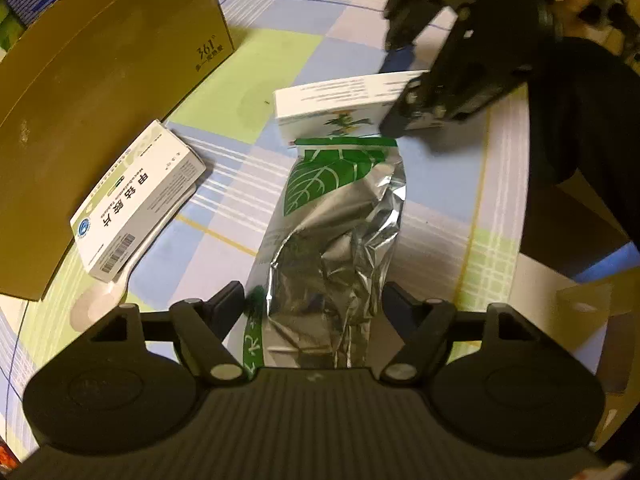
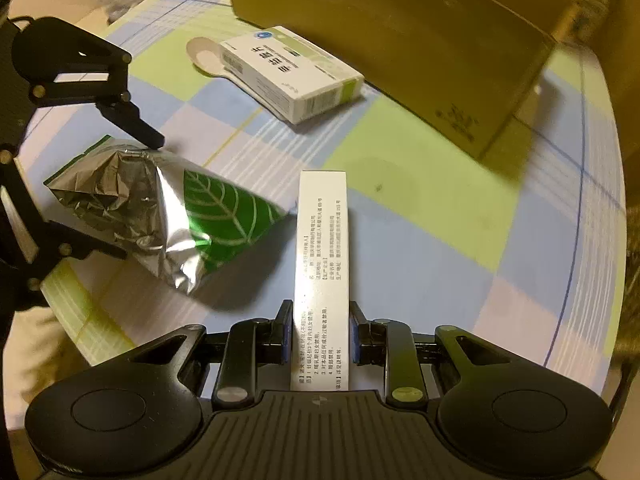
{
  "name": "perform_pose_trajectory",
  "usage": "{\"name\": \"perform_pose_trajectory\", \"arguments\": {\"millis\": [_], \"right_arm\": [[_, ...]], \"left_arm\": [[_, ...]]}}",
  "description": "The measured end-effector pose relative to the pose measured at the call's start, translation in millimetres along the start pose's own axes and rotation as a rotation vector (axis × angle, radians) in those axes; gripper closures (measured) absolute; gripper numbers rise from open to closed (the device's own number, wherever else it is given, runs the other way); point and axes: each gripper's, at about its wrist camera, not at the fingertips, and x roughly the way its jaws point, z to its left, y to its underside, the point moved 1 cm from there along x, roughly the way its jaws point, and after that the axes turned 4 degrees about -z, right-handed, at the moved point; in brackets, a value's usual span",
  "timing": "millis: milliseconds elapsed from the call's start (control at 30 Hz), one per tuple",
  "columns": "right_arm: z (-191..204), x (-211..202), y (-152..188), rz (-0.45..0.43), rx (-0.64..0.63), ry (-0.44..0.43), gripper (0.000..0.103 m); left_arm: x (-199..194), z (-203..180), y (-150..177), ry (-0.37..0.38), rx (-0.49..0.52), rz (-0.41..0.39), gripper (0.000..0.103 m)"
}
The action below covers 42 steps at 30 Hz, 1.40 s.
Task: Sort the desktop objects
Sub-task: 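Grasp the silver foil bag with the left tool while the right tool grasps the long white box, then lift the foil bag with the left tool while the right tool lifts the long white box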
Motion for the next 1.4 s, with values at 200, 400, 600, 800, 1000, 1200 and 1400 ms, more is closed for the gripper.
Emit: {"name": "perform_pose_trajectory", "arguments": {"millis": [200,400,600,800,1000,1200,1400], "right_arm": [[1,-5,7,-0.027,0.009,-0.015,0.079],[-1,-1,6,-0.03,0.018,-0.016,0.076],[-3,2,1,-0.045,0.04,-0.008,0.075],[0,3,-1,-0.052,0.049,0.01,0.075],[1,6,-6,-0.053,0.052,0.013,0.075],[-1,8,-8,-0.051,0.049,0.014,0.069],[0,7,-6,-0.05,0.058,0.015,0.069]], "left_arm": [[17,-3,-8,0.01,0.121,0.046,0.025],[27,13,-15,0.093,0.081,0.084,0.029],[19,14,-6,0.062,-0.007,0.085,0.05],[17,22,5,0.003,-0.177,0.095,0.048],[24,32,7,0.016,-0.206,0.096,0.032],[26,39,14,0.022,-0.238,0.076,0.024],[23,35,15,0.022,-0.245,0.073,0.039]]}}
